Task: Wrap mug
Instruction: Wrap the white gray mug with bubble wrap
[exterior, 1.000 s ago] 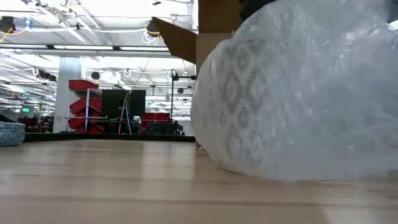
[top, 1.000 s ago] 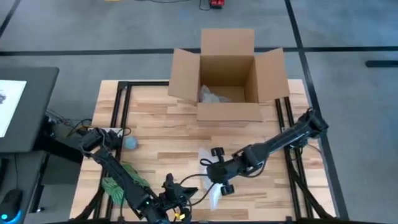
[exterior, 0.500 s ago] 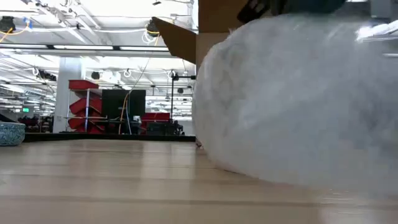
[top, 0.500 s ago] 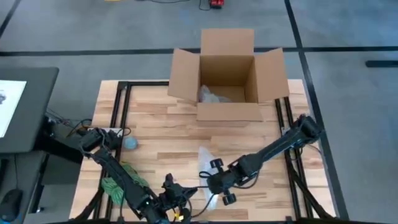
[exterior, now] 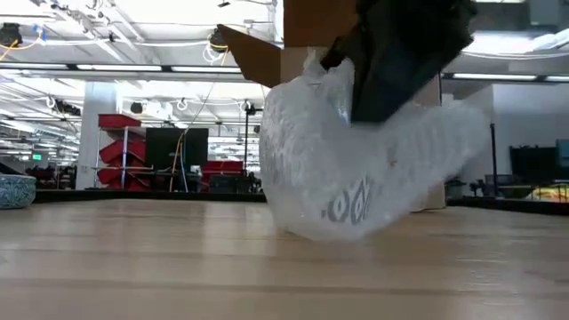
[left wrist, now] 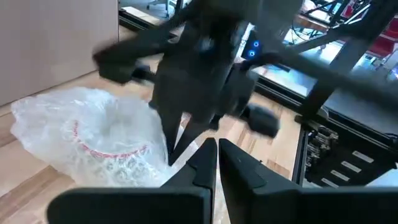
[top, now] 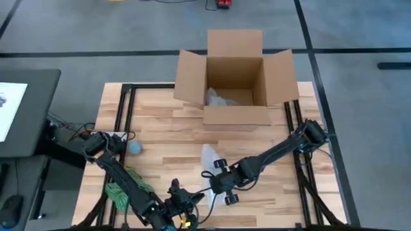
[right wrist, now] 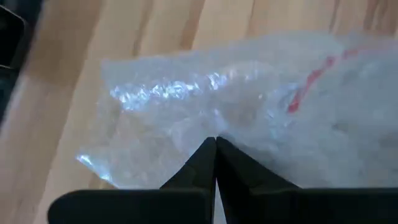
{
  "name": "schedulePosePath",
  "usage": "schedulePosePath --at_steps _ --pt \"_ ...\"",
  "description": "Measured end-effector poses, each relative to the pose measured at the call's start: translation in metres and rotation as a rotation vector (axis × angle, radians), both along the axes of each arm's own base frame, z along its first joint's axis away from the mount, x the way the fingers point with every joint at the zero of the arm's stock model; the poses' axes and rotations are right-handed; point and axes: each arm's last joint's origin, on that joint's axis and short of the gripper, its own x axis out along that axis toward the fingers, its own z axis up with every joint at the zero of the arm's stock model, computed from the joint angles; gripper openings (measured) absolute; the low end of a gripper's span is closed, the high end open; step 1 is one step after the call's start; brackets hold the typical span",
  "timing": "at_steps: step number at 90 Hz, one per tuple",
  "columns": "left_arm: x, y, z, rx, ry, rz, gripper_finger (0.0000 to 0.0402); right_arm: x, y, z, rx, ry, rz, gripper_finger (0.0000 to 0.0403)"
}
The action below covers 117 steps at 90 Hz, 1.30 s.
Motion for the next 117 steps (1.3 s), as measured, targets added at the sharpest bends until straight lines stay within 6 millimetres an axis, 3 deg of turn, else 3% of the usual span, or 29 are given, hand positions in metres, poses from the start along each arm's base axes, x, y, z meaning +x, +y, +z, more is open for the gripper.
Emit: schedulePosePath --at_steps 13,33,66,99,117 --pt "0.000 0.000 0.000 -0.003 -0.003 0.000 0.0000 -0.007 0.001 0.025 0.028 -0.066 0.018 0.0000" --pt "0.000 0.000 0.000 -0.004 -0.004 0.000 0.0000 -0.005 -0.014 0.037 -0.037 -0.133 -0.064 0.0000" --pt "0.000 0.000 0.000 -0.005 -0.005 0.000 0.0000 0.015 -0.059 0.002 -0.050 -0.039 -0.191 0.0000" --pt "0.000 -0.001 0.001 -0.010 -0.009 0.000 0.0000 0.032 -0.059 -0.042 0.021 0.075 -0.129 0.0000" --pt "0.000 -0.001 0.001 -0.014 -0.012 0.000 0.0000 0.028 -0.062 -0.036 0.044 0.082 -0.107 0.0000"
